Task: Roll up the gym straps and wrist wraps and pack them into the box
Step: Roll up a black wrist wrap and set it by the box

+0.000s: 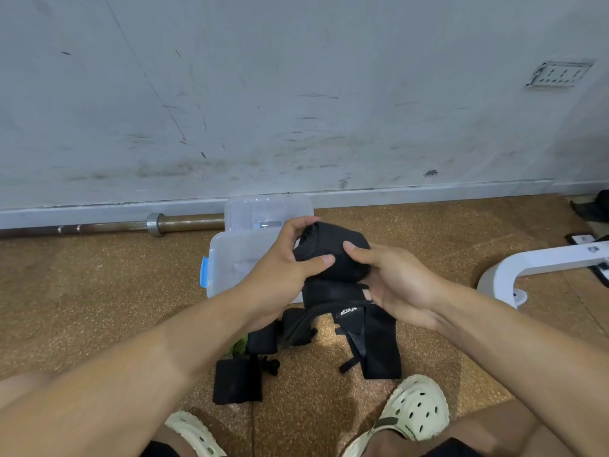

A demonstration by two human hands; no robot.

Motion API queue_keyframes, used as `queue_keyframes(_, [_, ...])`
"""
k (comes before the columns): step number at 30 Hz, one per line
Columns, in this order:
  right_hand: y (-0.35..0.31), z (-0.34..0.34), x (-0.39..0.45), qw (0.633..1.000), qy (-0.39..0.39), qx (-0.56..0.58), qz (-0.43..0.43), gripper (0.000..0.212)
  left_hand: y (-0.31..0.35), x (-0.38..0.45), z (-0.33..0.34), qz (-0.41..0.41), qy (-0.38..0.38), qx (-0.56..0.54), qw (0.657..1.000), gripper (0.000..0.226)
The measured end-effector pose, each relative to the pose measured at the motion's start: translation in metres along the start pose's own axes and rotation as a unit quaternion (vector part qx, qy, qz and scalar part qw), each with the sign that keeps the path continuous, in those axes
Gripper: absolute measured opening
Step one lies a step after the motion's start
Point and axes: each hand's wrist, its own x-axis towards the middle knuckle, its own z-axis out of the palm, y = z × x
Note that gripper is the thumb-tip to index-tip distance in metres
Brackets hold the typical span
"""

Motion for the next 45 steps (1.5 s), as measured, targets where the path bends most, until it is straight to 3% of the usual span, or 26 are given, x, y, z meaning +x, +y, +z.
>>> queue_keyframes(5, [-0.004,-0.004,0.003,1.000,0.011,0.002,-0.013,0.037,0.004,0.001,-0.001,-0.011,-0.012,-0.018,1.000,0.058])
queue_keyframes(10, [-0.014,-0.010,0.007,0.998,0.010,0.005,-0.055,0.063,0.012,0.005,-0.005,-0.044,-0.013,-0.090,0.995,0.069])
queue_keyframes(20, [-0.013,-0.007,0.002,0.989,0.001,-0.082,-0.126,0.061,0.018,0.004,-0.010,-0.132,0.006,-0.225,0.965,0.045])
queue_keyframes(22, [-0.014,-0.008,0.000,0.973,0.000,-0.173,-0.154,0.070,0.019,0.004,-0.012,-0.135,0.004,-0.234,0.963,0.041])
queue_keyframes(25, [-0.013,-0.011,-0.001,0.919,0.022,-0.354,-0.174,0.095,0.018,0.004,-0.013,-0.151,0.015,-0.241,0.959,0.040])
queue_keyframes(29, [-0.010,-0.012,0.000,0.863,0.057,-0.452,-0.216,0.083,0.021,0.001,-0.013,-0.180,-0.032,-0.262,0.947,0.047])
queue_keyframes(32, [-0.011,-0.019,0.002,0.848,0.059,-0.480,-0.216,0.081,0.022,0.000,-0.015,-0.177,-0.078,-0.233,0.953,0.060])
queue_keyframes(35, [-0.011,-0.023,0.003,0.830,0.053,-0.514,-0.211,0.085,0.014,0.002,-0.013,-0.140,-0.062,-0.108,0.982,0.072])
queue_keyframes(41, [-0.004,-0.022,0.002,0.730,0.075,-0.630,-0.252,0.078,0.008,-0.007,-0.004,-0.088,0.020,-0.005,0.996,0.053])
queue_keyframes(43, [-0.003,-0.021,0.003,0.727,0.072,-0.638,-0.243,0.075,0.008,-0.008,-0.005,-0.086,0.035,0.039,0.995,0.048])
queue_keyframes(45, [-0.001,-0.020,0.004,0.762,0.055,-0.601,-0.233,0.069,0.007,-0.006,-0.006,-0.082,0.049,0.061,0.994,0.046])
